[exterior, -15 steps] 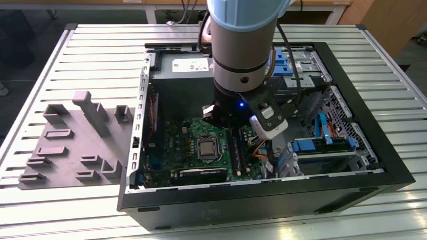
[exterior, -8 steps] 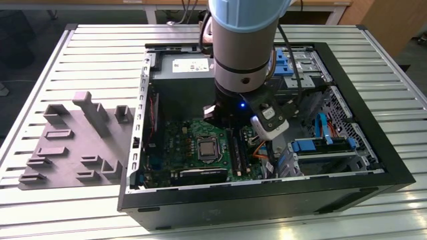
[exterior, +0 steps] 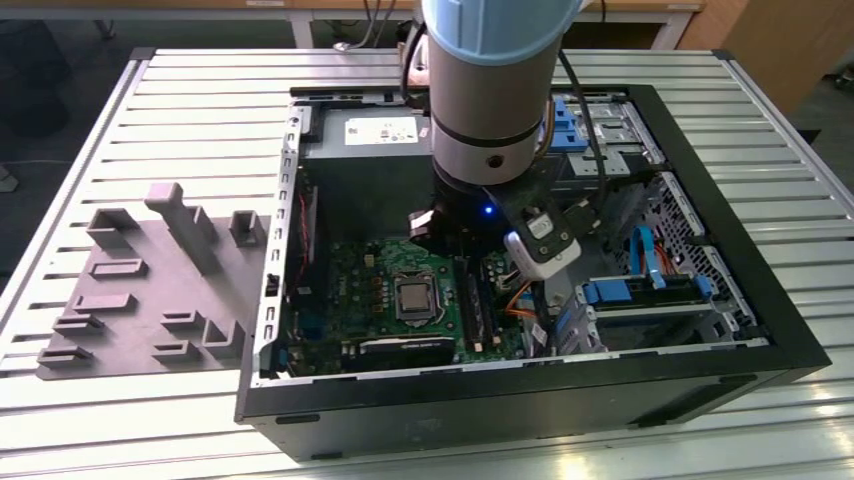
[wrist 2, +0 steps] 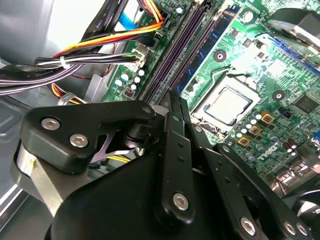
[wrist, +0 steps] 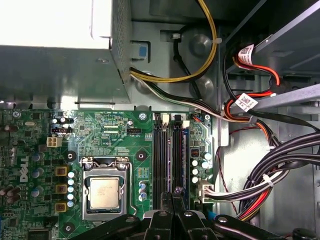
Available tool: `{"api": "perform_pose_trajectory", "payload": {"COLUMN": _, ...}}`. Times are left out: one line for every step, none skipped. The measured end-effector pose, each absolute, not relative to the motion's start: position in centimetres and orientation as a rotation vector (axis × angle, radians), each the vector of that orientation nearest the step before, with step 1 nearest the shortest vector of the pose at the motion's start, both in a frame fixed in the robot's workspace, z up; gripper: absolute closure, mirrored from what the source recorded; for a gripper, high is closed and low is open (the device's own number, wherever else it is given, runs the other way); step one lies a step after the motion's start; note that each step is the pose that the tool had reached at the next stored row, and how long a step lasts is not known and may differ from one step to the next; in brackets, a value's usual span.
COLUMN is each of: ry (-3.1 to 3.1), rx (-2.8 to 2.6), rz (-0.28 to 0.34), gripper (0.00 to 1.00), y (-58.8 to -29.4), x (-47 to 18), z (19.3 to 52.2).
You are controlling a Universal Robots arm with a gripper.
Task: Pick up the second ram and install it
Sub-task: 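Insert the second ram into the second slot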
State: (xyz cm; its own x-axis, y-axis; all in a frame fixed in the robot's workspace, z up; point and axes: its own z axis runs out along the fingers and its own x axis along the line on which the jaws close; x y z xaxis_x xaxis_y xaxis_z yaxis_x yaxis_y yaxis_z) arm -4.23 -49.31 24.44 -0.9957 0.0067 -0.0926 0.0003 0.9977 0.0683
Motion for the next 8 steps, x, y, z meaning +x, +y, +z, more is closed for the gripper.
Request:
{"api": "perform_pose_trajectory", "payload": {"ry": 3.047, "rx": 0.005, "rz": 0.105, "gripper": 0.89, "y": -49.27, "x": -4.22, "z": 24.43}}
{"api": "perform_pose_trajectory", "payload": {"ry": 3.047, "rx": 0.005, "rz": 0.105, "gripper": 0.89, "y": -49.25, "x": -4.22, "z": 24.42}}
{"api": "perform_pose_trajectory", "payload": {"ry": 3.047, "rx": 0.005, "rz": 0.106, "gripper": 0.89, "y": -49.23, "x": -4.22, "z": 24.4}}
{"api": "perform_pose_trajectory", "payload": {"ry": 3.047, "rx": 0.005, "rz": 0.106, "gripper": 0.89, "y": -49.21, "x": -4.22, "z": 24.38}}
{"api": "perform_pose_trajectory", "payload": {"ry": 3.047, "rx": 0.005, "rz": 0.107, "gripper": 0.89, "y": -49.2, "x": -4.23, "z": 24.35}}
{"api": "perform_pose_trajectory", "payload": {"ry": 3.047, "rx": 0.005, "rz": 0.108, "gripper": 0.89, "y": -49.19, "x": -4.23, "z": 24.3}}
{"api": "perform_pose_trajectory", "payload": {"ry": 3.047, "rx": 0.005, "rz": 0.109, "gripper": 0.89, "y": -49.19, "x": -4.23, "z": 24.24}}
{"api": "perform_pose_trajectory", "payload": {"ry": 3.047, "rx": 0.005, "rz": 0.109, "gripper": 0.89, "y": -49.18, "x": -4.23, "z": 24.2}}
